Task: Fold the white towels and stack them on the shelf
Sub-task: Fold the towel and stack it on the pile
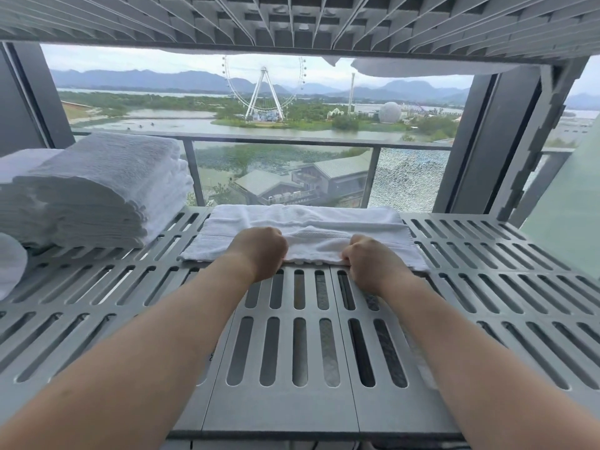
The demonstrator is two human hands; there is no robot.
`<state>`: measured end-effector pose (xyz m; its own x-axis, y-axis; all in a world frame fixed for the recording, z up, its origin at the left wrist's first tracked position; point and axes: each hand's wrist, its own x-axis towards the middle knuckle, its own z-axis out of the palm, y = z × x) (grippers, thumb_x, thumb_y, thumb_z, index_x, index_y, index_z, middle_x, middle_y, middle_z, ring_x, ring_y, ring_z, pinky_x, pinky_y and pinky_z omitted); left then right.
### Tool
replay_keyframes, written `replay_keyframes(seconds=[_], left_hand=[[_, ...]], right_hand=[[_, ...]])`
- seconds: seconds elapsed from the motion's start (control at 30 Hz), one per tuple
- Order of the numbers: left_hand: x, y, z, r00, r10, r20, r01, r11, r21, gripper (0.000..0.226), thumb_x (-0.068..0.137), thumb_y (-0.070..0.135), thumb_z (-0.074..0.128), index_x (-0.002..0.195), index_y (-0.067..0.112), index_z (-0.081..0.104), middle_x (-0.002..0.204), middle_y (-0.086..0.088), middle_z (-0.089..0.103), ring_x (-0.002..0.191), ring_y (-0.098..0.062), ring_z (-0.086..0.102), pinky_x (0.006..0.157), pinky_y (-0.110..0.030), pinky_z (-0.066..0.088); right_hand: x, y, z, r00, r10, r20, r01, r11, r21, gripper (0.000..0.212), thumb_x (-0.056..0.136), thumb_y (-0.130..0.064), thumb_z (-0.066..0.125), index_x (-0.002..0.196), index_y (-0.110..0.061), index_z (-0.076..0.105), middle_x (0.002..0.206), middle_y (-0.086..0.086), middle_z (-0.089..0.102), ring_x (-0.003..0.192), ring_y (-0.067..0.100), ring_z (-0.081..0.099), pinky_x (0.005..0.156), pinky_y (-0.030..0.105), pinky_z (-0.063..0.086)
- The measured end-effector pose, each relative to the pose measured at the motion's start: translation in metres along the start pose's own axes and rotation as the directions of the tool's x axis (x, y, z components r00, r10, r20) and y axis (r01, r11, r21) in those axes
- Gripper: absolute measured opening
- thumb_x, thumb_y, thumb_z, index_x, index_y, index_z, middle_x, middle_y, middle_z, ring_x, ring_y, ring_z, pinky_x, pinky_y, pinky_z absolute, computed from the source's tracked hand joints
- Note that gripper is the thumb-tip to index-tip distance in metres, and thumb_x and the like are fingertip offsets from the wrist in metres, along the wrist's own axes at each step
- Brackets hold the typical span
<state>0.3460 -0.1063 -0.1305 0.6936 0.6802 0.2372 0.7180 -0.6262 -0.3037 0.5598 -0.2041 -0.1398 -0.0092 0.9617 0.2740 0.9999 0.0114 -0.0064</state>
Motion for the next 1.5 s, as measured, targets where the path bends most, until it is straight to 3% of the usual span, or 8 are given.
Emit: replay_keyframes(seconds=[0.17,0.47,0.57,0.67,0.9,1.03,1.23,1.5], left_hand=[[0.007,0.013,0.006,0.998,-0.061,-0.023,0.062,0.997,0.050,0.030,0.095,0.037,0.051,0.102,0.014,0.069,0.103,-0.007,0.063,0.094,-0.030,0.064,0.065,-0.033,0.042],[0.012,0.029,0.010,0.994,-0.022,-0.112,0.031,0.996,0.086,0.028,0.096,0.043,0.045,0.100,0.019,0.059,0.098,-0.008,0.067,0.088,-0.029,0.064,0.063,-0.033,0.035],[0.016,0.033,0.005,0.995,0.006,-0.099,0.006,0.993,0.121,0.009,0.093,0.019,0.044,0.087,0.021,0.051,0.094,-0.006,0.068,0.083,-0.028,0.065,0.060,-0.032,0.035],[0.016,0.032,0.006,0.993,-0.056,-0.108,0.069,0.989,0.128,0.022,0.088,0.007,0.044,0.098,0.018,0.061,0.099,-0.006,0.067,0.090,-0.028,0.065,0.061,-0.032,0.036],[0.015,0.025,0.014,0.961,-0.205,-0.185,0.207,0.978,-0.007,0.031,0.095,0.011,0.029,0.111,0.012,0.055,0.109,-0.010,0.062,0.099,-0.029,0.059,0.062,-0.035,0.037],[0.007,0.025,0.015,0.967,-0.136,-0.215,0.136,0.991,-0.016,0.030,0.096,0.014,0.023,0.107,0.014,0.051,0.099,-0.009,0.065,0.088,-0.030,0.060,0.059,-0.034,0.033],[-0.016,0.017,0.011,0.987,-0.050,-0.153,0.062,0.995,0.078,0.030,0.096,0.005,0.027,0.110,0.012,0.052,0.110,-0.010,0.060,0.098,-0.029,0.060,0.058,-0.036,0.039],[-0.038,0.038,0.002,0.952,-0.271,-0.143,0.273,0.962,-0.007,0.029,0.096,0.005,0.027,0.116,0.010,0.048,0.111,-0.012,0.063,0.102,-0.030,0.061,0.065,-0.038,0.045]], right_hand=[[0.008,0.001,0.007,0.998,0.026,-0.050,-0.026,1.000,-0.013,0.033,0.090,0.004,0.045,0.111,-0.008,0.068,0.106,0.009,0.057,0.101,0.028,0.060,0.088,0.039,0.055],[0.014,0.003,0.020,0.960,0.097,-0.263,-0.107,0.994,-0.023,0.016,0.086,-0.004,0.045,0.095,-0.008,0.058,0.096,0.014,0.064,0.087,0.031,0.059,0.071,0.037,0.049],[0.018,0.002,0.020,0.965,0.120,-0.232,-0.111,0.992,0.051,0.023,0.088,-0.001,0.035,0.100,-0.008,0.053,0.100,0.016,0.061,0.089,0.030,0.054,0.071,0.036,0.041],[0.021,0.004,0.022,0.974,0.124,-0.188,-0.109,0.990,0.085,0.021,0.093,-0.003,0.031,0.103,-0.010,0.048,0.102,0.016,0.059,0.092,0.030,0.053,0.073,0.037,0.038],[0.010,0.004,0.019,0.974,0.124,-0.190,-0.111,0.991,0.079,0.018,0.086,-0.010,0.047,0.102,-0.009,0.054,0.096,0.013,0.064,0.088,0.030,0.058,0.074,0.035,0.044],[-0.003,0.006,0.013,0.969,0.147,-0.197,-0.142,0.989,0.040,0.013,0.086,-0.013,0.046,0.092,-0.011,0.057,0.094,0.011,0.063,0.088,0.030,0.059,0.075,0.036,0.047],[-0.026,0.005,0.006,0.944,0.231,-0.234,-0.243,0.970,-0.021,0.025,0.081,0.002,0.043,0.093,-0.006,0.064,0.096,0.013,0.062,0.090,0.030,0.058,0.072,0.034,0.050],[-0.044,-0.006,0.002,0.910,0.362,-0.201,-0.367,0.930,0.015,0.029,0.086,0.007,0.043,0.102,0.001,0.067,0.102,0.016,0.062,0.101,0.033,0.058,0.075,0.036,0.052]])
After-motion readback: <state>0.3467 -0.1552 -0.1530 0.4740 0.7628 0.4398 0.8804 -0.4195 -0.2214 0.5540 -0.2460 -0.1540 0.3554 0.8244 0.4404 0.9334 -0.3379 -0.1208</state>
